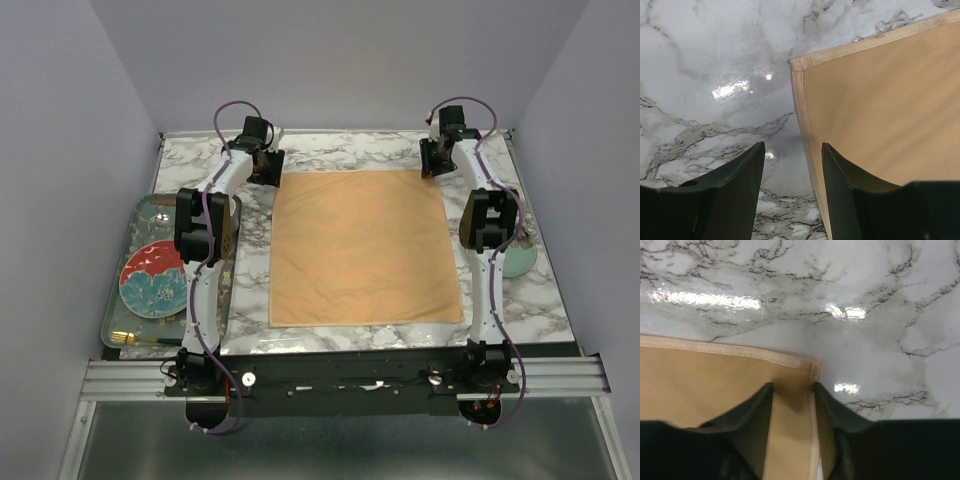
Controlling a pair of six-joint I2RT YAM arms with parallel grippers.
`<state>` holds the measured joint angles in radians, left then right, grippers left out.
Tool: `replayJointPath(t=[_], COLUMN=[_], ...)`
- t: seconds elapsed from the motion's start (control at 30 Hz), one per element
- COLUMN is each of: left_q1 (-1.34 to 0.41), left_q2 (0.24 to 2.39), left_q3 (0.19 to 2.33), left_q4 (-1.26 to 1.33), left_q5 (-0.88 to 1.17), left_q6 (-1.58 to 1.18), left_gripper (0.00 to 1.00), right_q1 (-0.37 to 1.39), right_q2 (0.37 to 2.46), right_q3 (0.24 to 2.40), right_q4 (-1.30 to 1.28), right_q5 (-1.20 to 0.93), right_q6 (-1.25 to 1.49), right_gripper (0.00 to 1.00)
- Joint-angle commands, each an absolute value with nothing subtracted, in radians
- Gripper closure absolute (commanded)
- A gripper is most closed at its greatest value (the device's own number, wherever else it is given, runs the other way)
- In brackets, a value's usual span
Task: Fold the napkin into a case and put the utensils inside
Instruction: Pick up the flattened napkin from the center of the board.
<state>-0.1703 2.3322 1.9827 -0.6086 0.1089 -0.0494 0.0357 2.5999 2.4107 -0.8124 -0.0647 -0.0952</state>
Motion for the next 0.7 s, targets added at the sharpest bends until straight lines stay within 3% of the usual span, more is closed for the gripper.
replayJointPath(t=[0.0, 0.07, 0.1, 0.47, 0.67], left_q1=[-0.167, -0.167, -0.167, -0.175, -0.201], left_q2=[2.328, 2.336, 2.345, 2.411, 2.517], left_q3=[2.039, 2.046, 2.058, 2.14, 2.29], left_q4=[-0.626, -0.623, -0.624, -0.621, -0.686], left_q5=[0.123, 0.111, 0.109, 0.17, 0.138], left_q6=[-0.035, -0.035, -0.032, -0.026, -0.04], left_gripper=[0.42, 0.42, 0.42, 0.43, 0.43], right_q1=[0.031, 0.031, 0.032, 0.031, 0.031], right_q2=[2.635, 2.634, 2.631, 2.548, 2.502], right_q3=[2.437, 2.433, 2.428, 2.335, 2.295], right_q4=[-0.854, -0.854, -0.853, -0.79, -0.769], right_q5=[-0.12, -0.121, -0.121, -0.169, -0.175], right_q6=[-0.078, -0.084, -0.087, -0.112, -0.124], right_gripper=[0.78, 0.95, 0.99, 1.0, 0.99])
